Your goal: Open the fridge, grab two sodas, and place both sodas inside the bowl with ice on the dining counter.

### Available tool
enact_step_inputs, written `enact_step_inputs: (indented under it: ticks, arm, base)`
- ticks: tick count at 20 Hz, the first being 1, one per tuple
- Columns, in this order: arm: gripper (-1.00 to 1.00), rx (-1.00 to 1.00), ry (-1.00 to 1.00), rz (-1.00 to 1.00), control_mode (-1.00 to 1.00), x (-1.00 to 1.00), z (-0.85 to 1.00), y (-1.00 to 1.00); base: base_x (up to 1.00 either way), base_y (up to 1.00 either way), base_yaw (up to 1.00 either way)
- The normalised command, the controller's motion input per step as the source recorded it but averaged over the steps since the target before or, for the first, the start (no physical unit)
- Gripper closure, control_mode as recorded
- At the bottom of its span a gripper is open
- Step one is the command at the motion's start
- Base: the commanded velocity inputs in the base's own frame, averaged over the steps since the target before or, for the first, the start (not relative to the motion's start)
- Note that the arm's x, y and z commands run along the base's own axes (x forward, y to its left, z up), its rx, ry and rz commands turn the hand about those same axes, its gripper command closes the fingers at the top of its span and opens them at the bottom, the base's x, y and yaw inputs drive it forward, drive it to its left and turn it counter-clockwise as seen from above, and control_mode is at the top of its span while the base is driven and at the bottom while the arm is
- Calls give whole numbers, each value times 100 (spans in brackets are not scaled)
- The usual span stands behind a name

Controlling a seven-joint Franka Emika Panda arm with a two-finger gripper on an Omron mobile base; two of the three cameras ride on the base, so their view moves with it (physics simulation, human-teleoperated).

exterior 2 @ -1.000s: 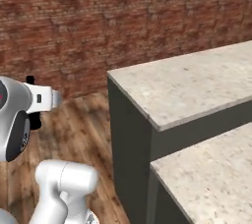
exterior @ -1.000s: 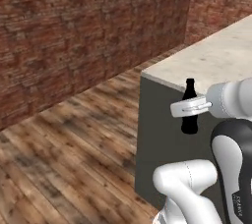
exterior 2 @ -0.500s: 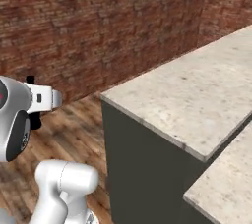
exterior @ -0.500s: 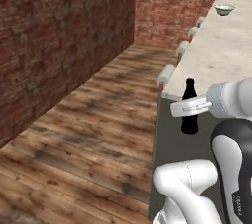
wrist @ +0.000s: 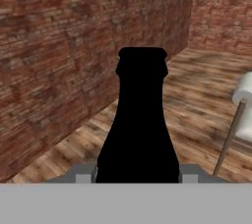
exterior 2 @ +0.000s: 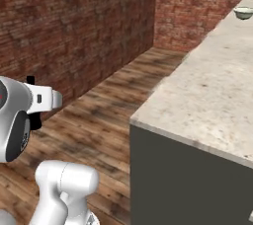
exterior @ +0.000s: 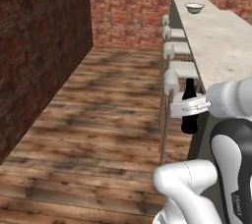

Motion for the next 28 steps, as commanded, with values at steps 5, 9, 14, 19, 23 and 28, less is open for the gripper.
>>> enact_step_inputs:
  ticks: [5,9,14,19,23,28]
  arm:
    - [100,0,0,0,100,0,0,0]
    - [100,0,0,0,100,0,0,0]
    - [100,0,0,0,100,0,0,0]
    - [100,0,0,0,100,0,0,0]
    - [100,0,0,0,100,0,0,0]
    - [100,0,0,0,100,0,0,0]
  base:
    - [77,75,-48]
    - [78,72,-49]
    - [80,69,-50]
    - [81,67,-51]
    - [82,66,-52]
    - [82,67,-51]
